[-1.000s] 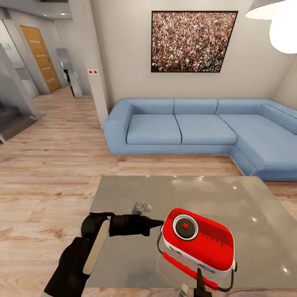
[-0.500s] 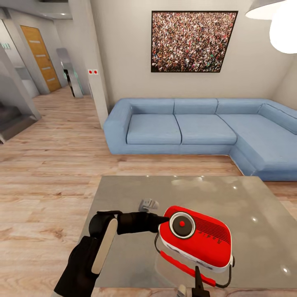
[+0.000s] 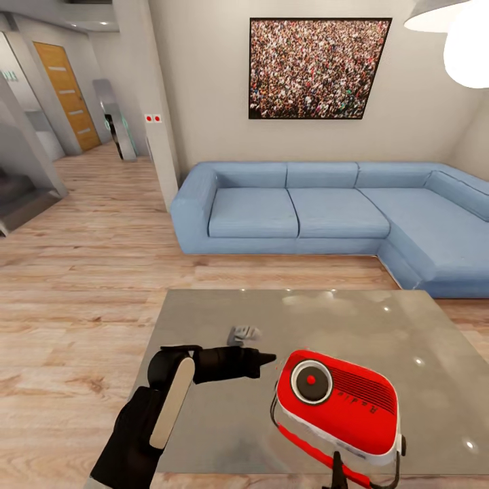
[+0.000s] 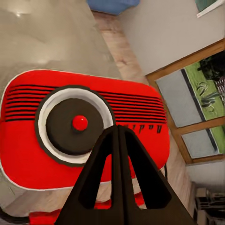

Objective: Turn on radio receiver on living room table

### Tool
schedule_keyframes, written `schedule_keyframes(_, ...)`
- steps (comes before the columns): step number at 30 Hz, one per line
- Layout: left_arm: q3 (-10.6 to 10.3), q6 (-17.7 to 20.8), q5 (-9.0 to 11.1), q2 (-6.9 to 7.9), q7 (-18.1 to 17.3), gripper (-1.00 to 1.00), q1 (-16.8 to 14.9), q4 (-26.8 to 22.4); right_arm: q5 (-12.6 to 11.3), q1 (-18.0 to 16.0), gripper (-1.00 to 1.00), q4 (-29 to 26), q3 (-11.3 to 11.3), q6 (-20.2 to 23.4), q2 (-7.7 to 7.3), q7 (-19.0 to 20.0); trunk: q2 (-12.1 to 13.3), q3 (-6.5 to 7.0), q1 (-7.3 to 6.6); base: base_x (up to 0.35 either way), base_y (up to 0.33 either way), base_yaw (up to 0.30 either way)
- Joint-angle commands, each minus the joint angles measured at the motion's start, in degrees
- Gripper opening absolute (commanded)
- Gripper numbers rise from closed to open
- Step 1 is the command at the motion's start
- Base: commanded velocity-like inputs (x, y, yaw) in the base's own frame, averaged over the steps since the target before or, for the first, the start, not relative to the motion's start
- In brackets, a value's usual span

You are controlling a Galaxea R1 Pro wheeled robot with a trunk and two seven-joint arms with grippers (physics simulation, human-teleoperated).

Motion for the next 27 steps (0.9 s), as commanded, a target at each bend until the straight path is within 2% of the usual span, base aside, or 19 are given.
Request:
schedule_keyframes(1, -0.3, 0.0, 0.8, 0.0, 0.8, -1.0, 0.0, 0.0, 2.6, 0.0, -1.0, 0.1, 0.0, 0.9, 0.0, -0.1, 0.0, 0.01, 0.0, 0.0, 0.0, 0.0)
schedule_keyframes(3, -2.1, 0.0, 4.7, 0.0, 4.4, -1.0, -0.1, 0.0, 5.8, 0.0, -1.0, 0.7, 0.0, 0.9, 0.25, 0.0, 0.0, 0.01, 0.0, 0.0, 0.0, 0.0)
schedule_keyframes(4, -4.2, 0.0, 8.2, 0.0, 8.4, -1.0, -0.2, -0.1, 7.9, 0.0, -1.0, 0.9, 0.0, 0.9, 0.6, 0.1, 0.0, 0.01, 0.0, 0.0, 0.0, 0.0)
schedule_keyframes(5, -7.6, 0.0, 14.8, 0.0, 15.8, -1.0, -1.1, -0.1, 9.6, 0.0, -1.0, 1.0, -0.1, 0.9, 0.98, 0.3, 0.0, 0.01, 0.0, 0.0, 0.0, 0.0)
schedule_keyframes(6, -9.3, 0.0, 19.0, 0.0, 19.8, -1.0, -1.5, -0.2, 10.0, 0.0, -1.0, 1.0, -0.1, 0.9, 1.08, 0.3, 0.0, 0.01, 0.0, 0.0, 0.0, 0.0)
schedule_keyframes(7, -11.3, 0.0, 26.8, 0.0, 26.8, -1.0, -2.1, -0.3, 10.6, 0.0, -1.0, 1.0, -0.1, 0.9, 1.13, 0.4, 0.0, 0.01, 0.0, 0.0, 0.0, 0.0)
schedule_keyframes(8, -12.8, 0.0, 36.5, 0.0, 36.6, -1.0, -2.6, -0.4, 11.0, 0.0, -1.0, 1.0, 0.0, 0.9, 1.15, 0.4, 0.0, 0.01, 0.0, 0.0, 0.0, 0.0)
schedule_keyframes(9, -13.1, 0.0, 40.2, 0.0, 40.5, -1.0, -2.7, -0.5, 11.1, 0.0, -1.0, 1.0, 0.0, 0.9, 1.15, 0.4, 0.0, 0.01, 0.0, 0.0, 0.0, 0.0)
schedule_keyframes(11, -13.5, 0.0, 44.0, 0.0, 44.3, -1.0, -2.8, -0.6, 11.2, 0.0, -1.0, 1.0, 0.0, 0.9, 1.16, 0.4, 0.0, 0.01, 0.0, 0.0, 0.0, 0.0)
schedule_keyframes(12, -13.7, 0.0, 45.5, 0.0, 45.7, -1.0, -2.8, -0.6, 11.3, 0.0, -1.0, 1.0, 0.0, 0.9, 1.16, 0.4, 0.0, 0.01, 0.0, 0.0, 0.0, 0.0)
schedule_keyframes(13, -14.7, 0.0, 47.0, 0.0, 47.3, -1.0, -2.8, -0.7, 11.7, -0.1, -1.0, 1.0, -0.1, 0.9, 1.12, 0.4, 0.0, 0.01, 0.0, 0.0, 0.0, 0.0)
schedule_keyframes(14, -15.5, -0.1, 47.4, 0.0, 47.6, -1.0, -2.8, -0.7, 11.7, -0.1, -1.0, 0.9, -0.1, 0.9, 1.07, 0.5, 0.0, 0.01, 0.0, 0.0, 0.0, 0.0)
schedule_keyframes(17, -17.6, -0.1, 47.9, 0.0, 48.1, -1.0, -2.8, -1.1, 11.9, -0.1, -1.0, 1.0, -0.2, 0.9, 0.97, 1.1, 0.0, 0.01, 0.0, 0.0, 0.0, 0.0)
schedule_keyframes(27, -18.4, 0.0, 48.1, 0.0, 48.5, -1.0, -2.9, -1.4, 11.9, 0.0, -1.0, 1.2, -0.2, 0.9, 0.98, 1.7, 0.0, 0.01, 0.0, 0.0, 0.0, 0.0)
